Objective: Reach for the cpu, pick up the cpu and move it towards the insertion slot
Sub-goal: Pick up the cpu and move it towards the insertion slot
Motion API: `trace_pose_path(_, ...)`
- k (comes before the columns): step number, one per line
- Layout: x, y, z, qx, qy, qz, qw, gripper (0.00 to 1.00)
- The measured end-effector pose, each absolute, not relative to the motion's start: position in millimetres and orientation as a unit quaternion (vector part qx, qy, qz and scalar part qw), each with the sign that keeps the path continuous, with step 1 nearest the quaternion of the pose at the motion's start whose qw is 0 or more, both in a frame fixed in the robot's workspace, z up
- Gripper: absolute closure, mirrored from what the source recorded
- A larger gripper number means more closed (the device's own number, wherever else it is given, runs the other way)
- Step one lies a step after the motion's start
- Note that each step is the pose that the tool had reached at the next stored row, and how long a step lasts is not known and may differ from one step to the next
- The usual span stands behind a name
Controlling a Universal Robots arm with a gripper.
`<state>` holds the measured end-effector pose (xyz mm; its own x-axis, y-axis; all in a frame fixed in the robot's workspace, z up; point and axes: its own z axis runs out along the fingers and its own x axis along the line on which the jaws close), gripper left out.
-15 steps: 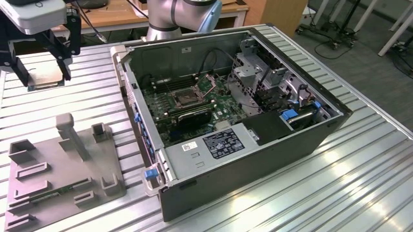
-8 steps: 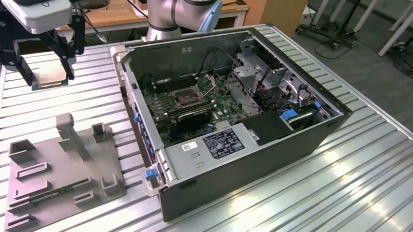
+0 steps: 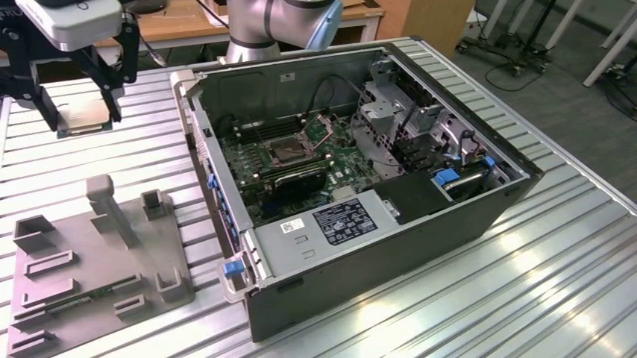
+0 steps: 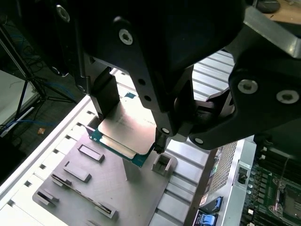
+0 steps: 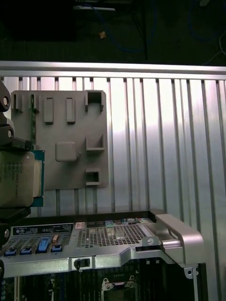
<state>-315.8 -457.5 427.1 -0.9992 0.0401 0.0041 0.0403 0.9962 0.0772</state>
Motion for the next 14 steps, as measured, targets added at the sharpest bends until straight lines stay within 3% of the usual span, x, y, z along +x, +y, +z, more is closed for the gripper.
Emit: trace_pose_path(14,-305.3,-457.5,427.1,-0.020,-0.999,-0.039,0.001,0.46)
